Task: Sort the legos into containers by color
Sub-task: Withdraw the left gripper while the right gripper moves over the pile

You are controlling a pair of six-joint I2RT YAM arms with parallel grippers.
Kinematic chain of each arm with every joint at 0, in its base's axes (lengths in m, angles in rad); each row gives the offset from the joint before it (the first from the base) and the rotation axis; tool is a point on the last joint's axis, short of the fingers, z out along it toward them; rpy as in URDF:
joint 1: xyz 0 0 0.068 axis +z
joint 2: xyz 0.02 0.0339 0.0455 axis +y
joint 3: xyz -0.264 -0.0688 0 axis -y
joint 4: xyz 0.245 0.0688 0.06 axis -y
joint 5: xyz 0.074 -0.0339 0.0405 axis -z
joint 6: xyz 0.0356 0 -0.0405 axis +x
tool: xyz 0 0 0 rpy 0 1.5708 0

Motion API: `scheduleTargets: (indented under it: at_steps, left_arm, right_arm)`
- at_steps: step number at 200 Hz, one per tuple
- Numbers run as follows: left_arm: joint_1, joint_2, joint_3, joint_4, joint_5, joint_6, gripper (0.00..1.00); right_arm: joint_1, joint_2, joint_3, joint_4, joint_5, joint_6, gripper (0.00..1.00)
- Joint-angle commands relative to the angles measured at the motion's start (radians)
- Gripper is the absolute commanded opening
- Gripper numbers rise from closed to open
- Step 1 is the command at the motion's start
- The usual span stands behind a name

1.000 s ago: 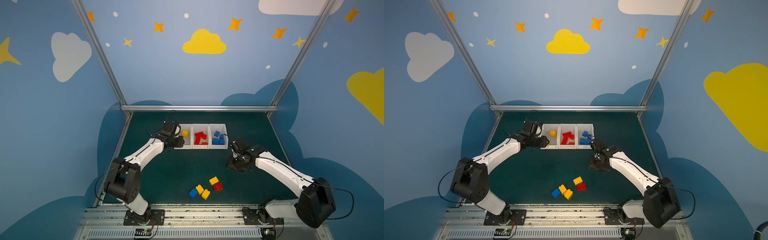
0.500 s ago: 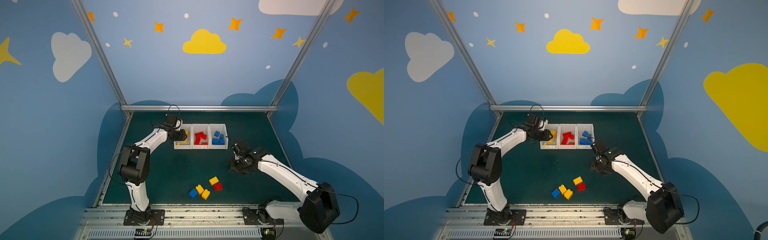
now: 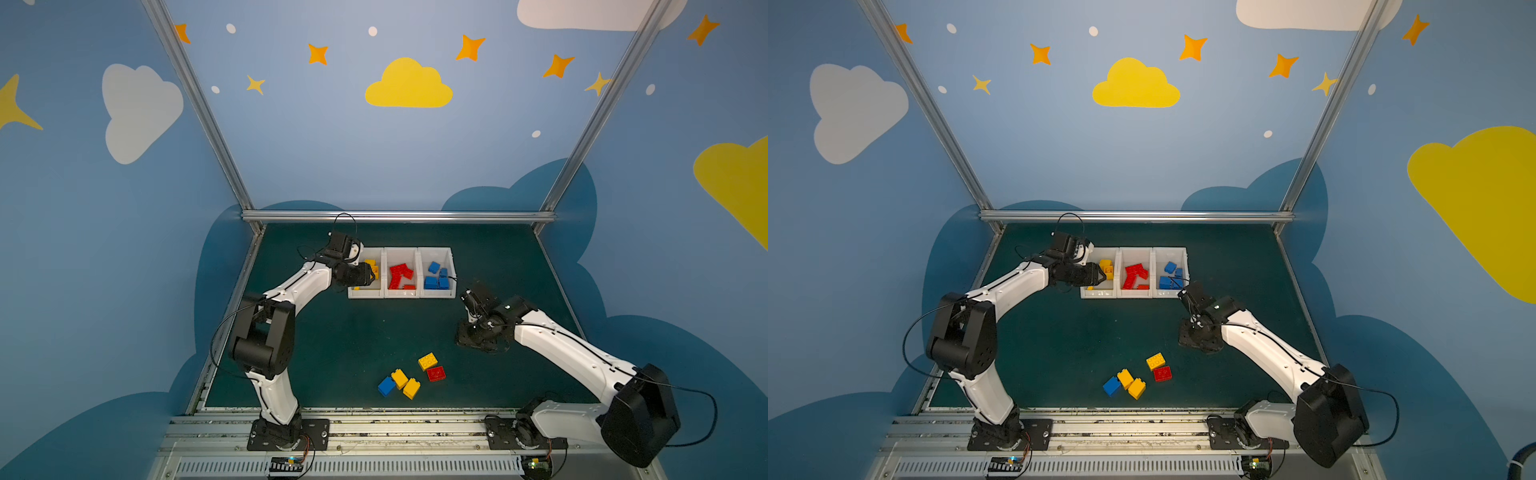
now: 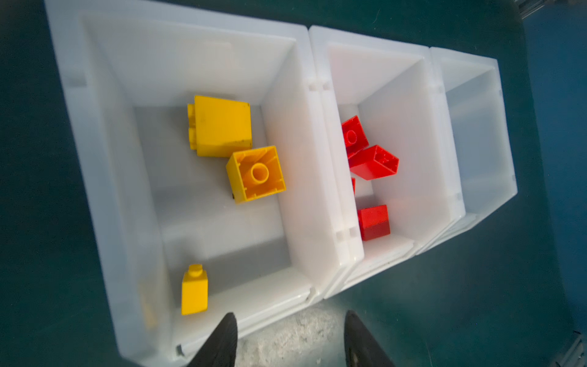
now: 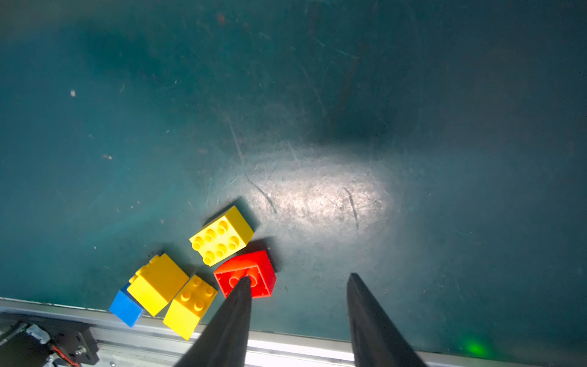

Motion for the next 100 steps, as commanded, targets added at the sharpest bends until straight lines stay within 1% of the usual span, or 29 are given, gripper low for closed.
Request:
scheduleTargets:
  at_steps: [1, 23, 64, 79, 84, 100]
  left_arm:
    - [0.006, -0.090, -0.061, 0.039, 0.021, -0.032, 0.56]
    - [0.005, -0.168, -0.147, 0.058, 0.023, -0.045, 0.56]
    - [0.006, -0.322, -0.295, 0.037, -0.005, -0.048, 0.58]
    - [0.006, -0.381, -0.344, 0.028, -0.007, -0.053, 0.58]
    - [0.007, -0.401, -0.359, 0.026, -0.038, -0.056, 0.58]
    - [0.008, -0.460, -0.406, 0.026, -0.044, -0.076, 0.59]
  right_arm:
    - [0.043, 0.022, -0.006, -0.007, 0.000, 0.026, 0.50]
    - [0.107, 0.074, 0.009, 0.019, -0.007, 0.026, 0.51]
    - [0.232, 0.227, 0.093, 0.032, -0.015, -0.035, 0.55]
    - [0.263, 0.293, 0.135, 0.015, 0.002, -0.051, 0.57]
    - [0.271, 0.313, 0.149, 0.011, 0.004, -0.057, 0.58]
    - [0.288, 0.372, 0.185, 0.006, 0.009, -0.070, 0.59]
